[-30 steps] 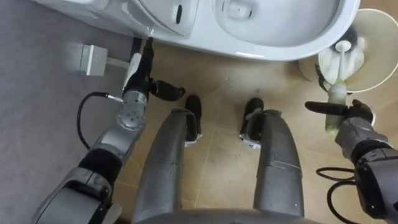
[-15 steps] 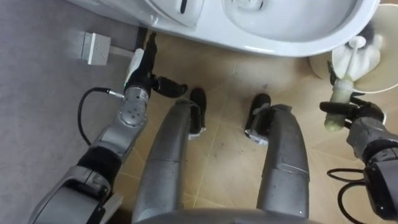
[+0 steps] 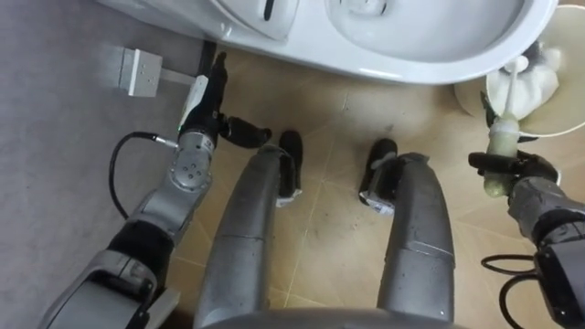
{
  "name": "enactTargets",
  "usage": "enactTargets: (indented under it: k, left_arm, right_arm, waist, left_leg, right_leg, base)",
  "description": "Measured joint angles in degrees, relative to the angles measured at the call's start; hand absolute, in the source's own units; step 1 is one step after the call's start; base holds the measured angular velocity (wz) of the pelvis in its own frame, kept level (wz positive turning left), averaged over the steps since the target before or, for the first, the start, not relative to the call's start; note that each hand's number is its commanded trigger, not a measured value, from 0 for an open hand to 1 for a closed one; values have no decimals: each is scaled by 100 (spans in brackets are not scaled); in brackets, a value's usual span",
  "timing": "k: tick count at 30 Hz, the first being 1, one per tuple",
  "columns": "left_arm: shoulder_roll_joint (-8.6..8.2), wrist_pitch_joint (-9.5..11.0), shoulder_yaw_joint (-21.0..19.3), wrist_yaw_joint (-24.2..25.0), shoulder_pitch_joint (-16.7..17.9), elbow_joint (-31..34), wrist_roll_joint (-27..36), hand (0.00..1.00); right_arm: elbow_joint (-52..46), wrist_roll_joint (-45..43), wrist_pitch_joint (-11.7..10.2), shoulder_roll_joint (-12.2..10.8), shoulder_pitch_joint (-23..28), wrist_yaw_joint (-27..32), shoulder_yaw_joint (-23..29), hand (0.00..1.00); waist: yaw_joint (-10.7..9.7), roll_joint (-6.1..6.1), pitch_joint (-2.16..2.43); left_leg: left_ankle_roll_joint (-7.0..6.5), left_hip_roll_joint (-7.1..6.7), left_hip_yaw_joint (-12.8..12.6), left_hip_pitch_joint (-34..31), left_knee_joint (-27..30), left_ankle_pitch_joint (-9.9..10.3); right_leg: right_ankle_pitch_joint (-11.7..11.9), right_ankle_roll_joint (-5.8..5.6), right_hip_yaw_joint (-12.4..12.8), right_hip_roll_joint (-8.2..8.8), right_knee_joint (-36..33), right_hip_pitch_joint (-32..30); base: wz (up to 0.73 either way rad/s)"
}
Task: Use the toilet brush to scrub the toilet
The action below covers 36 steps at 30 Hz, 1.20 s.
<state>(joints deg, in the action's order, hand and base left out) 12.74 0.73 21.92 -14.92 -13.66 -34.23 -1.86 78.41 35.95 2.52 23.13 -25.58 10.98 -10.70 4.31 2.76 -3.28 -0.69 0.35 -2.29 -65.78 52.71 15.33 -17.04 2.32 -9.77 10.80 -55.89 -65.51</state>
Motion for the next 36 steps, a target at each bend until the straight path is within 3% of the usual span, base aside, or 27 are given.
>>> enactTargets:
  k: [6,16,20,23,25,26,30,36]
  left_arm:
    - [-8,16,26,1,269,-125,-12,0]
    - [116,4,-241,148,858,-179,-21,0]
    - [139,3,-584,288,1184,-167,-167,0]
    - [145,-5,-819,315,1602,47,-590,0]
    - [138,-4,-874,323,1879,164,-756,0]
    - [140,-7,-875,327,2038,173,-767,0]
    - [108,-47,-1154,395,2688,572,-825,0]
    - [38,-68,-1524,422,3460,1291,-1238,0]
  right_arm:
    - [44,398,4,-189,357,-250,-151,100]
    - [232,872,6,-393,948,-522,-36,100]
    - [356,883,4,-493,1199,-743,449,100]
    - [389,877,-3,-506,1462,-913,582,100]
    - [385,872,-21,-584,1613,-931,587,100]
    - [392,871,-21,-657,1802,-938,578,100]
    - [315,792,-46,-836,2226,-1103,590,100]
    - [142,177,-71,-918,2607,-1185,588,100]
  waist:
    - [-94,-56,-4]
    - [-225,-129,8]
    - [-364,-193,67]
    - [-398,-315,160]
    - [-412,-378,199]
    - [-440,-420,250]
    - [-502,-516,288]
    - [-496,-546,274]
  left_leg:
    - [-6,93,59,926,-420,15]
    - [5,68,49,2648,-1355,8]
    - [46,86,161,3258,-1767,-17]
    - [56,90,156,3793,-2128,-25]
    - [74,97,159,4231,-2381,-41]
    - [80,97,167,4501,-2558,-50]
    - [83,107,136,5241,-2945,-51]
    - [88,111,115,5948,-3327,-54]
  right_leg:
    - [67,-64,-156,-127,619,1051]
    - [75,-177,-233,-207,1521,2760]
    - [112,-199,-436,-270,2035,3481]
    - [148,-250,-466,-331,2435,4028]
    - [213,-289,-469,-405,2785,4486]
    - [238,-310,-496,-440,3001,4776]
    - [288,-371,-566,-503,3502,5579]
    - [323,-405,-564,-587,4006,6308]
  base:
    - [-4]
    - [1]
    - [10]
    - [2]
    - [0]
    - [9]
    - [4]
    - [-1]
